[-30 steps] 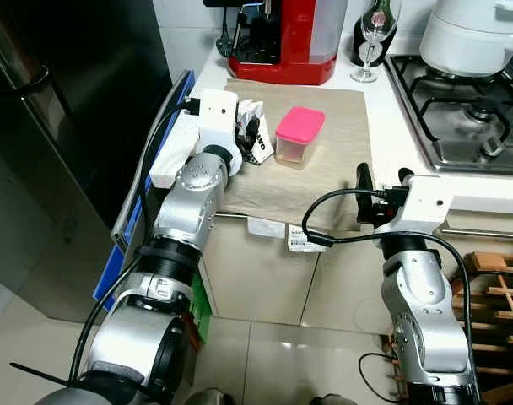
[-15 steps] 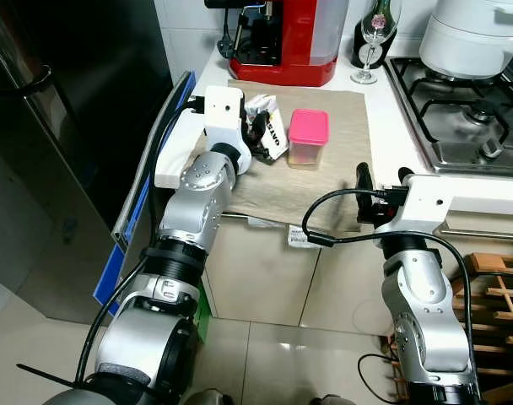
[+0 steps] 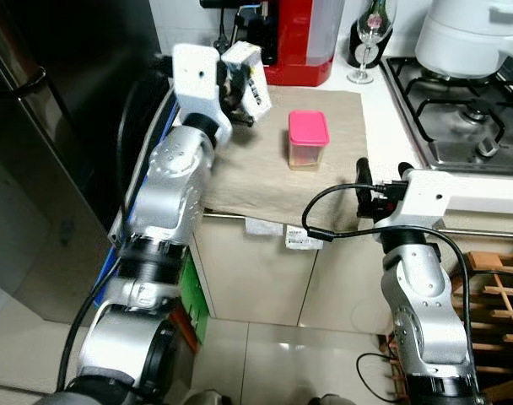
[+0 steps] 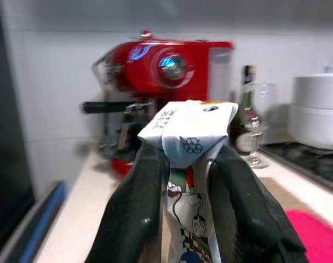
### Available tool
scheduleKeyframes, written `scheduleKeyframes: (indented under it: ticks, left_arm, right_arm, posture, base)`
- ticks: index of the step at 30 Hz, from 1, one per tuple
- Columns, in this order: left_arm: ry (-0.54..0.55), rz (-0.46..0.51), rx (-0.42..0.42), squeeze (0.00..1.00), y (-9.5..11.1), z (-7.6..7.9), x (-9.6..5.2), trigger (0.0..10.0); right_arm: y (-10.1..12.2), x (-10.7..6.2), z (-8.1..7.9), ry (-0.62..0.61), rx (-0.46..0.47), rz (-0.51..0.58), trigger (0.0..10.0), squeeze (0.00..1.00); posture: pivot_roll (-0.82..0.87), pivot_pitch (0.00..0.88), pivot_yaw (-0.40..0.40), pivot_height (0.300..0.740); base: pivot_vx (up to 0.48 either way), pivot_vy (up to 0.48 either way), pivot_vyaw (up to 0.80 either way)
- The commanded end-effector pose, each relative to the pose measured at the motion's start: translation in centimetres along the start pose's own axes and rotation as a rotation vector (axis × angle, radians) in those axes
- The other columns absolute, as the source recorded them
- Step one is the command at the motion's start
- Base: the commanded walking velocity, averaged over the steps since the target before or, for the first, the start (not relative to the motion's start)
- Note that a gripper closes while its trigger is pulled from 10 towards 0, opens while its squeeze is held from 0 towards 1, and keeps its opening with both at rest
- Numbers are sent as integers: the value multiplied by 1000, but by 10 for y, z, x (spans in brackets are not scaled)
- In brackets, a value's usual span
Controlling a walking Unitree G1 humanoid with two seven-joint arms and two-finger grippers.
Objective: Restocking fridge
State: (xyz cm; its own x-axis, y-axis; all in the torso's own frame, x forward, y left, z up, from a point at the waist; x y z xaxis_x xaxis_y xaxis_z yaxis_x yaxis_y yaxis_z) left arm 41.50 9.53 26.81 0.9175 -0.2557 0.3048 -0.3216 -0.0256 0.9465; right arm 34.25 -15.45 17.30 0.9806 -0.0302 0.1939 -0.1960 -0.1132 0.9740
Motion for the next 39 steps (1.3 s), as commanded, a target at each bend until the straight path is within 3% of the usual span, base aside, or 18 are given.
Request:
scheduleKeyframes:
  ticks: [1, 4, 8, 39]
  left_arm:
    - [27, 27, 23, 0, 7, -7, -3, 10000]
    - [71, 75, 34, 0, 12, -14, -12, 10000]
    - [77, 82, 33, 0, 8, -7, -22, 10000]
    - [29, 81, -1, 0, 2, 4, -21, 10000]
  right_arm:
    - [3, 4, 0, -3, 2, 16, 10000, 0]
    - [10, 9, 5, -26, -9, 52, 10000, 0]
    - [19, 18, 14, -76, -12, 94, 10000, 0]
    - [13, 26, 7, -17, -22, 86, 10000, 0]
  posture:
    - [-69, 0, 46, 740]
    - [-60, 0, 42, 740]
    - [-56, 0, 34, 740]
    - [-66, 0, 10, 740]
  base:
    - [0, 0, 0]
    - [0, 0, 0]
    - [0, 0, 0]
    - [-315, 0, 0]
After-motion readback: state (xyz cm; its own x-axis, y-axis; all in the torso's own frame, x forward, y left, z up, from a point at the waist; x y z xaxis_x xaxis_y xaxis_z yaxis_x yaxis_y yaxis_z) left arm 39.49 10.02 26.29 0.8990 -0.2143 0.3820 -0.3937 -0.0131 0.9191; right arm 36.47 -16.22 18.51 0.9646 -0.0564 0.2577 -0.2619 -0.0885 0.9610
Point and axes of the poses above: a point about 5 cm out from each wrist's last joint towards the gripper, its own x axis pointing out of the wrist towards the gripper, its own y axis along the axis of the wrist's last joint, z = x × y, the point moved 6 cm from there along x, pointing out of the wrist towards the gripper, and after that the axes turned 5 degrees about x, right-handed, at the moved point
